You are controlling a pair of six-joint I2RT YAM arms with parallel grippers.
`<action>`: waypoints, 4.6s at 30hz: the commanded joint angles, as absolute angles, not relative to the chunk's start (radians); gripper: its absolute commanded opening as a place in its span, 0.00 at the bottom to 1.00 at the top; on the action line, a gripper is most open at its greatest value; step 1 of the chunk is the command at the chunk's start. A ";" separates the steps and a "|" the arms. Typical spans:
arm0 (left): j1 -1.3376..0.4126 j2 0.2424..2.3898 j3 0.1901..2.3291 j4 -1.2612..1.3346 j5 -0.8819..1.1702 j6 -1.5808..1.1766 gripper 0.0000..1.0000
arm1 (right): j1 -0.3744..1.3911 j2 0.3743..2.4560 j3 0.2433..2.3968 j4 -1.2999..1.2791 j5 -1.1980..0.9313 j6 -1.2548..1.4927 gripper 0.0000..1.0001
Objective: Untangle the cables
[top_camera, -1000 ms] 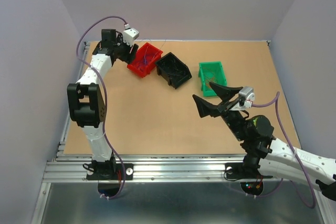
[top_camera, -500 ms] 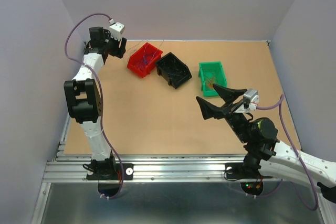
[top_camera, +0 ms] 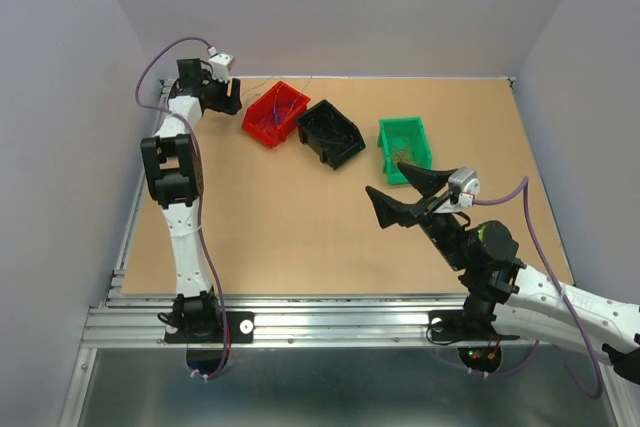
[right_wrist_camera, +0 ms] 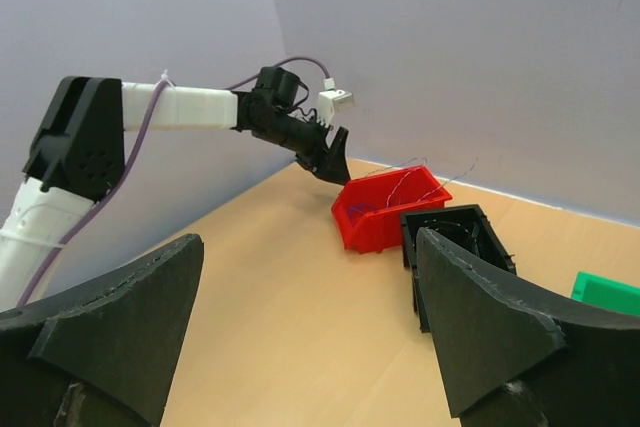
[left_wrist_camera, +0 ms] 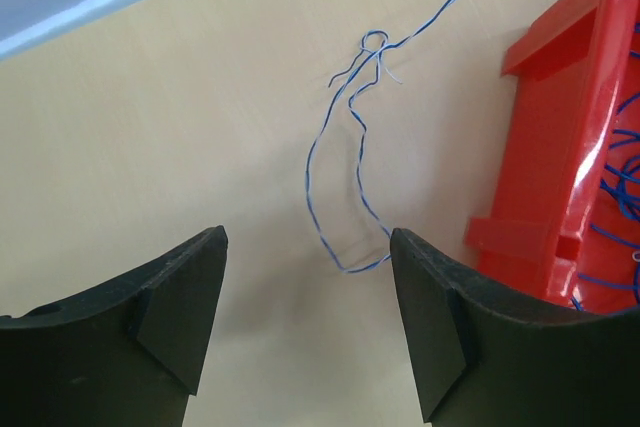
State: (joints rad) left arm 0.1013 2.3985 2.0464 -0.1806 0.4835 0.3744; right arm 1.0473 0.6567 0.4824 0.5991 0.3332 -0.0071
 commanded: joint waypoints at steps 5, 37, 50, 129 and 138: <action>0.081 2.511 2.298 -0.319 0.509 0.319 0.78 | 1.049 0.652 0.494 0.617 0.344 -0.012 0.92; 0.034 2.189 2.131 -0.293 0.386 0.390 0.00 | 1.049 0.653 0.491 0.615 0.333 -0.011 0.92; -0.103 2.079 1.868 -0.206 0.342 0.390 0.00 | 1.049 0.652 0.491 0.615 0.322 -0.008 0.92; -0.149 2.257 1.802 -0.245 0.310 0.414 0.00 | 0.545 2.646 2.338 0.227 -0.196 0.424 0.01; -0.149 2.235 1.784 -0.239 0.331 0.408 0.00 | 0.604 2.672 2.424 0.028 -0.067 0.314 0.01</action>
State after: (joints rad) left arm -0.1486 2.3066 1.8069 -0.2028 0.2886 0.4057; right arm 0.5789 2.6717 2.3306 0.1398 -0.1032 0.3668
